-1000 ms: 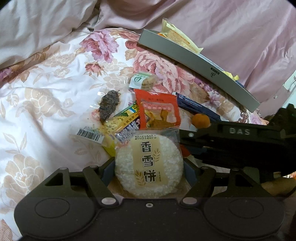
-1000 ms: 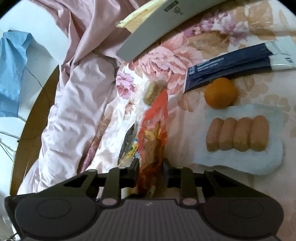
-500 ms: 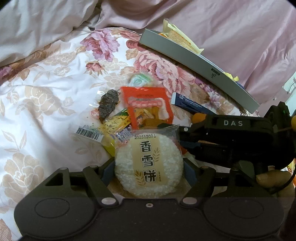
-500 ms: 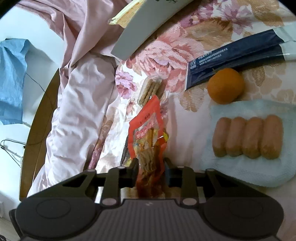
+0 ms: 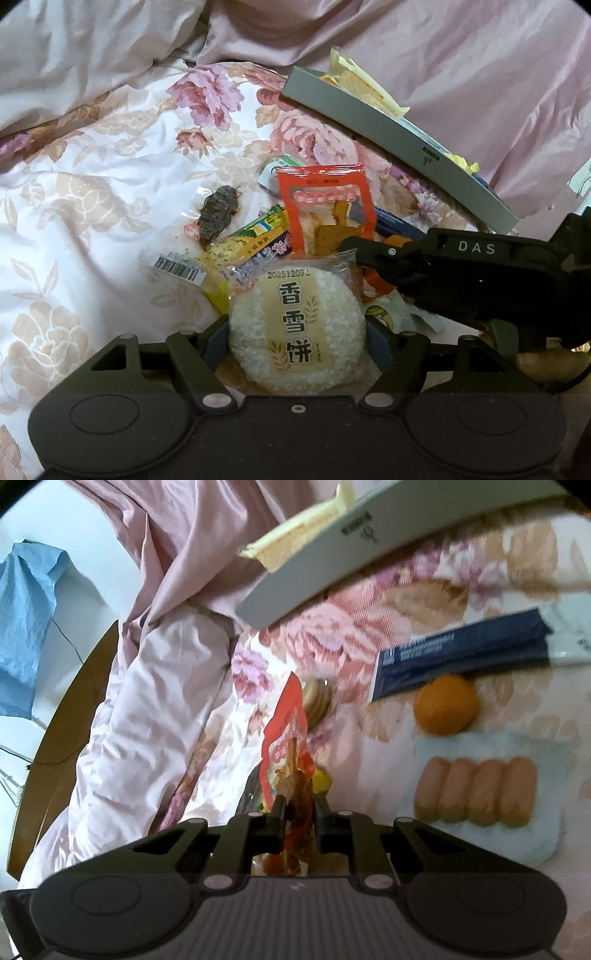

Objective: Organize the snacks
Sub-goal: 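Lift the cake with the left tool while the right tool carries the orange pack over the grey box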

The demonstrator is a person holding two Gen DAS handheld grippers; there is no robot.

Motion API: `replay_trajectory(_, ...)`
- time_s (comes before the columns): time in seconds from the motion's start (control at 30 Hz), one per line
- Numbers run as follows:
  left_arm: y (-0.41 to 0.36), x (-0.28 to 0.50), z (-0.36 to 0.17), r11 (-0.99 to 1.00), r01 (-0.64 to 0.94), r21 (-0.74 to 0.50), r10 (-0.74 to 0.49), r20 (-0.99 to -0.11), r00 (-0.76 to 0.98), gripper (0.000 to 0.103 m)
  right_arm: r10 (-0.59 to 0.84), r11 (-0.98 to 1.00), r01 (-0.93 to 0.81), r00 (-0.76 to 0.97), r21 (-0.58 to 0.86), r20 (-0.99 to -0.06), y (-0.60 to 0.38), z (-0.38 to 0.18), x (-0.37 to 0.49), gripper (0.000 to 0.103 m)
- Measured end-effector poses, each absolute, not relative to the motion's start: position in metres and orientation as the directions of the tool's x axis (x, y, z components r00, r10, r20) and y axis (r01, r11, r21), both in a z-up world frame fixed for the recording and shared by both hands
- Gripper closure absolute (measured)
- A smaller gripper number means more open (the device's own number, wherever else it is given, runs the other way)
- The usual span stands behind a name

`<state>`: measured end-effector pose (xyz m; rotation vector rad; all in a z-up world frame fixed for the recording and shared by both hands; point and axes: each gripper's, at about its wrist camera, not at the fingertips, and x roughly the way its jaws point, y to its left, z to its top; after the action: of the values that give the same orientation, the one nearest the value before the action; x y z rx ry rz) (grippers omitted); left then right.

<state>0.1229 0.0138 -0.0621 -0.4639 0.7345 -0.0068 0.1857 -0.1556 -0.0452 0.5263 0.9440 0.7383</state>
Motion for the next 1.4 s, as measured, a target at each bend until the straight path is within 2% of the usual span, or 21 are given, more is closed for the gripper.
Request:
replay_trajectory(0.23, 0.009, 0.121, -0.052, 0.900, -0.158, -0.407, -0.140, -0.611, 0.779, 0.028, 0.721, 0.690, -0.406, 0.455, 0.599, -0.522, -0.160, -0.022, 0.175, 0.089)
replay_trajectory(0.57, 0.001, 0.128, -0.029, 0.905, -0.165, -0.393, -0.096, -0.566, 0.819, 0.028, 0.698, 0.702, -0.389, 0.543, 0.596, -0.468, -0.182, 0.003, 0.171, 0.089)
replay_trajectory(1.03, -0.035, 0.195, 0.024, 0.944, -0.097, -0.316, -0.081, -0.506, 0.859, 0.028, 0.694, 0.612, -0.386, 0.681, 0.690, -0.234, -0.230, 0.037, 0.181, 0.089)
replay_trajectory(1.4, -0.070, 0.279, 0.060, 0.954, -0.036, -0.297, -0.100, -0.431, 0.897, 0.028, 0.562, 0.628, -0.380, 0.825, 0.679, -0.059, -0.268, 0.051, 0.214, 0.089)
